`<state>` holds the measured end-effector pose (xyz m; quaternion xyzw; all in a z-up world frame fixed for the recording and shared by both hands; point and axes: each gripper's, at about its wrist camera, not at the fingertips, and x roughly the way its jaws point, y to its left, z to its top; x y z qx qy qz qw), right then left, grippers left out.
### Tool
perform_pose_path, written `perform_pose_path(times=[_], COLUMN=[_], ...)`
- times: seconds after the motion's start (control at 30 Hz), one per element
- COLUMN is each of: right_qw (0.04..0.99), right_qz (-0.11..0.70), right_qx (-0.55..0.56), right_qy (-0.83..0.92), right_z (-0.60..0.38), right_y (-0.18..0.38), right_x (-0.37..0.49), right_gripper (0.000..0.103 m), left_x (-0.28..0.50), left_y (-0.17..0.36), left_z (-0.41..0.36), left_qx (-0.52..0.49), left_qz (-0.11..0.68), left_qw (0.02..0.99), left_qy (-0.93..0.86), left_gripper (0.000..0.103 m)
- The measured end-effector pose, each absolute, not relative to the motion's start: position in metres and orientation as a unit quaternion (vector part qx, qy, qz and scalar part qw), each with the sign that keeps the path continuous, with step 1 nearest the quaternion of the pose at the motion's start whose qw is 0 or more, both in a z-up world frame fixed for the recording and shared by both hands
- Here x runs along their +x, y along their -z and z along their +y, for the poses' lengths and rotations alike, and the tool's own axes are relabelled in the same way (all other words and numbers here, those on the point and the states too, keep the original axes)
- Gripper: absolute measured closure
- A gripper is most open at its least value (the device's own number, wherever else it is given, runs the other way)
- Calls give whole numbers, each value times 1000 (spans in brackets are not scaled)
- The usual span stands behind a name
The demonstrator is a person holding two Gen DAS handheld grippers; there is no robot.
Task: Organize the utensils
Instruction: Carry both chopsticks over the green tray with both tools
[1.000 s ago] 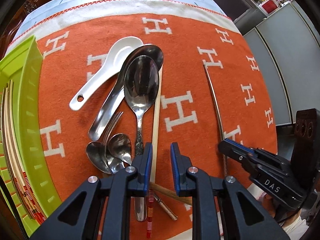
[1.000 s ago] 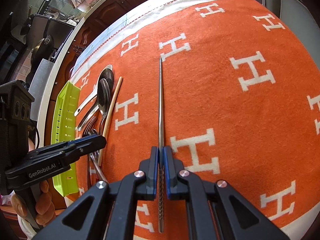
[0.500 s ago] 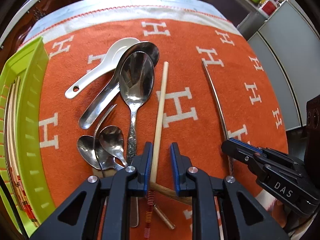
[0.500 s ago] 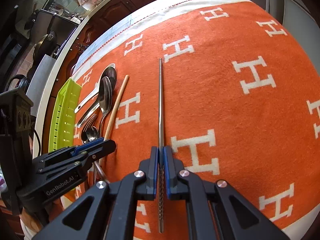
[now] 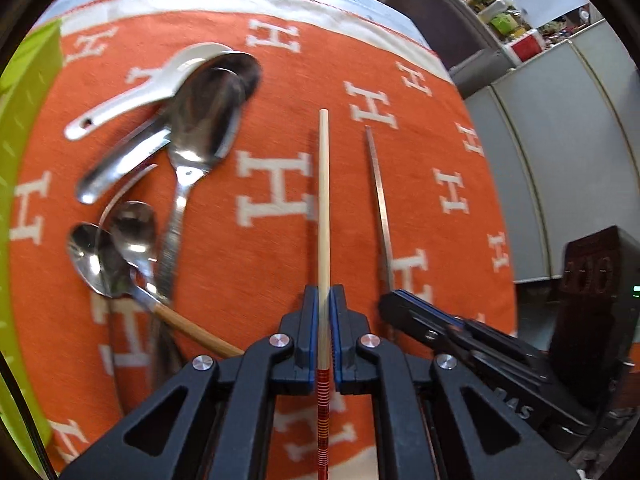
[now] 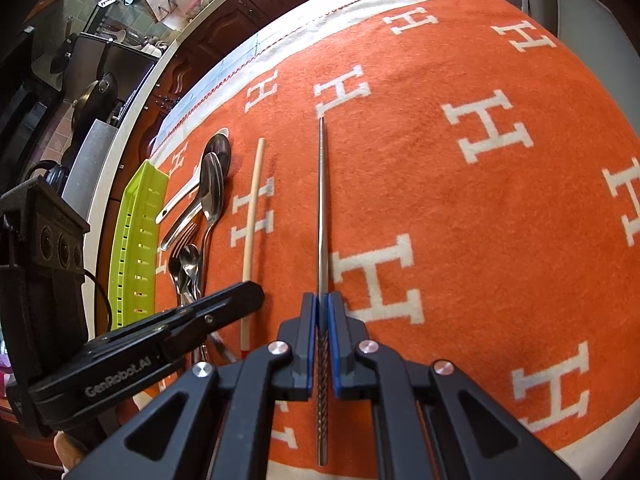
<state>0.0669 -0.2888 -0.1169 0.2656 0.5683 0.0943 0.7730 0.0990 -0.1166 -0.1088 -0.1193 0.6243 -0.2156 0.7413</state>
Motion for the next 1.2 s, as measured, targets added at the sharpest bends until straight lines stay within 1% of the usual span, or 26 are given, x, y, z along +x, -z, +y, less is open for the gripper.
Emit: perform_pose_path(times=[0.3, 0.47, 0.7, 0.83, 0.97, 1.2], right_qw=[774, 780, 789, 793, 792, 772], right_qz=[561, 552, 538, 532, 527, 527], right_qx=[279, 277, 264, 247, 231, 235], right_qy=[-90, -103, -134, -163, -205, -267], right_z=[-303, -301, -283, -263, -231, -173], right_y=[114, 103, 79, 66, 52, 38], right_x=[56, 51, 52, 56, 64, 84], right_gripper=[97, 97, 98, 98, 98, 98], left_x=[89, 85, 77, 76, 81, 106], left_y=[80, 55, -1, -24, -22, 17], left_z=[-126, -101, -32, 20, 57, 93], left_qx=[-133, -148, -160, -150, -119, -106], left_qz=[599, 581, 522, 488, 477, 503], left_qw=[749, 760, 810, 847, 866, 856], left_qy=[248, 252, 215, 152, 88, 57], left_gripper=[100, 100, 100, 100, 100, 100])
